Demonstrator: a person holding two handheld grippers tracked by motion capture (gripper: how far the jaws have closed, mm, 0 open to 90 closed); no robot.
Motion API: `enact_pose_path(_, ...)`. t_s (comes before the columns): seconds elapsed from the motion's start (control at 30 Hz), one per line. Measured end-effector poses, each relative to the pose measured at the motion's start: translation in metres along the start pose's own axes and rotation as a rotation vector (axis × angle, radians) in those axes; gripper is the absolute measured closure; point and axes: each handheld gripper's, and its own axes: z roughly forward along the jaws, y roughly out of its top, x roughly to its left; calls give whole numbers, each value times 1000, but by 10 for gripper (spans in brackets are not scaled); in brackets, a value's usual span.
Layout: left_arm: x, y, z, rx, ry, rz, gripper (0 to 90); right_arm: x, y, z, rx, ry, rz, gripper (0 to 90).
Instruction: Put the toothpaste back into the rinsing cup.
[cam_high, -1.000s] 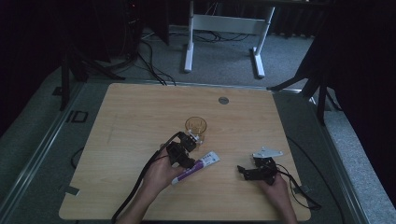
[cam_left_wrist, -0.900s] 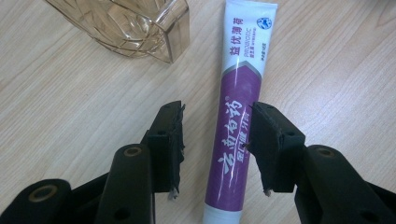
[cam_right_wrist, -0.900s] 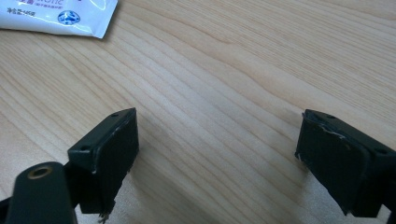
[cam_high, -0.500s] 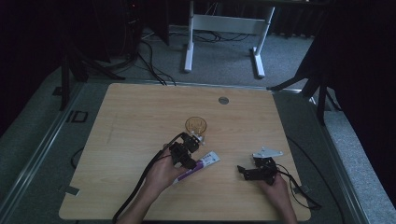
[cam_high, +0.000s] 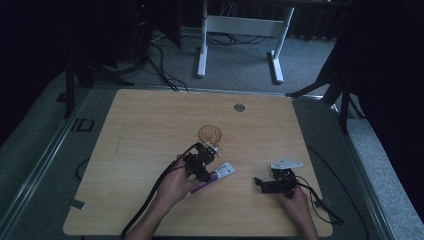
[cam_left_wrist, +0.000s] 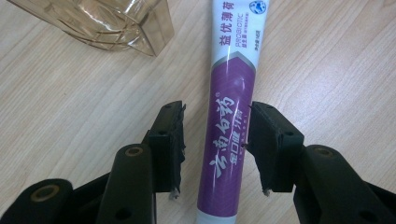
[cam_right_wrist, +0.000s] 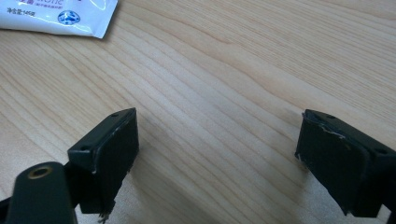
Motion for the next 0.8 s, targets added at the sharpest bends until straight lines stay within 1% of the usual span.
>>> enact_pose_path(0.17, -1, 2, 3, 9, -12, 8, 577, 0, 0, 0, 0, 0, 0, 126)
enact_pose_path(0.7, -1, 5, 7, 35, -25, 16, 575, 0, 0, 0, 0, 0, 0, 126)
enact_pose_path(0.8, -1, 6, 9, 47, -29, 19, 575, 0, 0, 0, 0, 0, 0, 127)
